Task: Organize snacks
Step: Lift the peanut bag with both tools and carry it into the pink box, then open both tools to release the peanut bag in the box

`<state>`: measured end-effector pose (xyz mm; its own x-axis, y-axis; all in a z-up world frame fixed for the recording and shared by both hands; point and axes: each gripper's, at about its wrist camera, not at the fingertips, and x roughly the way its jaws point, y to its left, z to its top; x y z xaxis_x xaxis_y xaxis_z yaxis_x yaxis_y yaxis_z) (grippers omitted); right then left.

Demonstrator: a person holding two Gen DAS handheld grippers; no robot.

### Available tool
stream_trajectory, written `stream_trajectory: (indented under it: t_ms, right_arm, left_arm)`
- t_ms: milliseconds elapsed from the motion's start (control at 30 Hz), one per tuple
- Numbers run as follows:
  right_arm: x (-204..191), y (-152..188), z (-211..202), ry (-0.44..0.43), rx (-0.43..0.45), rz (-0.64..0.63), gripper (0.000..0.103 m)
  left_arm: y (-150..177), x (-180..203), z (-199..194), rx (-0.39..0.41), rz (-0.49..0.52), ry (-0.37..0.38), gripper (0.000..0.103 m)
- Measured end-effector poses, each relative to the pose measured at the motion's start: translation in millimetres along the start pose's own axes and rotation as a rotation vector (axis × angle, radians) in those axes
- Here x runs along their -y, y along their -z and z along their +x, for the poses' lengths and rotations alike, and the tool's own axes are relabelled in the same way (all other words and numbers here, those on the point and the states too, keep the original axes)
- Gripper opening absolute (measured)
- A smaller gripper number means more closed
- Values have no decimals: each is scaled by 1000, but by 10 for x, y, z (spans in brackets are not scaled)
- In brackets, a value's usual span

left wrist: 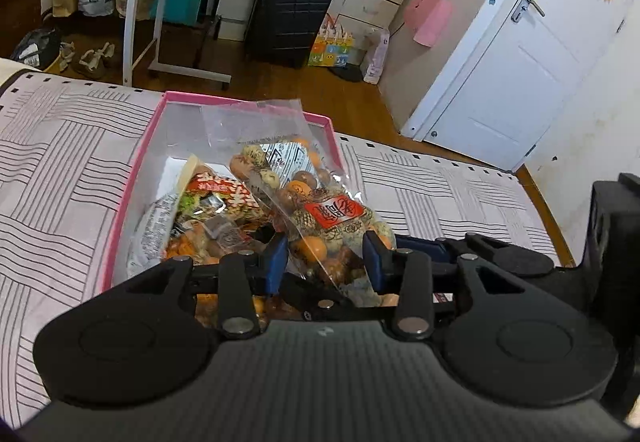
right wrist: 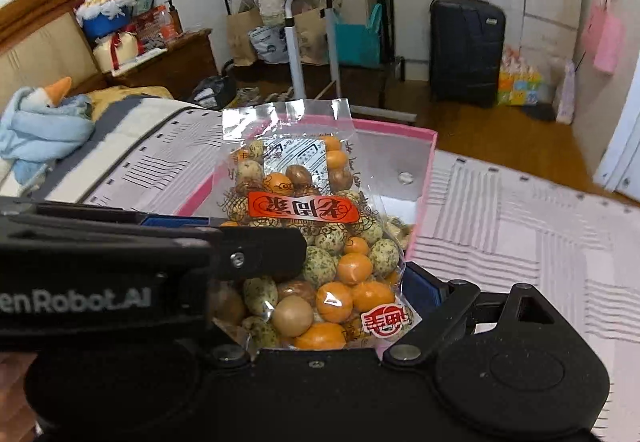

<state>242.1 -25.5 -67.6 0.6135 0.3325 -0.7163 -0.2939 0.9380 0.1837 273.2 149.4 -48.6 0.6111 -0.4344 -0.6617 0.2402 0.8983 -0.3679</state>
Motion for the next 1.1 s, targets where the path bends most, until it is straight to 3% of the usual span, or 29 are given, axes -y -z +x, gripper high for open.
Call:
stream_trajectory:
  t_ms: [200,367,533,700,900,1100]
  right_arm:
    - [15,-106,329,-17,-43,11,92]
    - [-8,-132,460,7,-15,-45,95]
    - [65,-120,226,-38,16,-77,96]
    - [168,49,-130,-25,73,-60,96]
    - [308,256,-570,-41,128,4,96]
    - [482,407,-1059,-8,199,36,96]
  left_arm:
    - [-5,-97,195,7,-9,-56,39]
    - [-46,-436,415,-1,-187,-14,40]
    - [-28,-536,266,75,-207,-38,53]
    - [57,-386,114,102,-146,-103,53]
    - [92,-176,-126,99,-125,-89,53]
    - [301,136,-381,117,-46,-146,57]
